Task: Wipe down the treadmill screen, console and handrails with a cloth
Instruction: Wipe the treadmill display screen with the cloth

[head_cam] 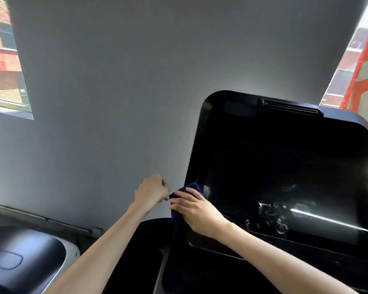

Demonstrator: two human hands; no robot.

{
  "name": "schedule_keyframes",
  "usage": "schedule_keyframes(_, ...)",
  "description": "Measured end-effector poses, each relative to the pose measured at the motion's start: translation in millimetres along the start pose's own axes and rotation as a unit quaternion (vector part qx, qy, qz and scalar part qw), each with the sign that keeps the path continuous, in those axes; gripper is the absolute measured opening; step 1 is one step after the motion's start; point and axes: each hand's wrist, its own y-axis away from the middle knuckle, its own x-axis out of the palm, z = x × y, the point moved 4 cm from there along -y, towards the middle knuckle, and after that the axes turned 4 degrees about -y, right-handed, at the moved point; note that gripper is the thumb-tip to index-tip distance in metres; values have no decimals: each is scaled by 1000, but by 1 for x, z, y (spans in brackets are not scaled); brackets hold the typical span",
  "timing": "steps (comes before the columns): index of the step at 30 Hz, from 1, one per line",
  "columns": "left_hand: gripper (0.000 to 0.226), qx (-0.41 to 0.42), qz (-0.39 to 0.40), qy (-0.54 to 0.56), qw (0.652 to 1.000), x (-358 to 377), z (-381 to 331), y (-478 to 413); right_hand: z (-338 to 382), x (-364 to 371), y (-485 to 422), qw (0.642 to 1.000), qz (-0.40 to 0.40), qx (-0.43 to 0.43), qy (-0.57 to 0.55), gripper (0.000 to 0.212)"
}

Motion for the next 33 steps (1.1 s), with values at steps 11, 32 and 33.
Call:
schedule_keyframes(11, 22, 40, 11, 28, 999, -2, -12, 4, -101, -95, -47, 951, -220, 211, -48, 54)
schedule_keyframes(32, 25, 11, 55, 0, 998, 3, -3, 19, -92, -92, -57, 943, -191, 269, -51, 51)
schedule_keyframes(33, 26, 2, 51, -1, 999, 3, 0, 19, -90, -90, -61, 941, -198, 272, -44, 49)
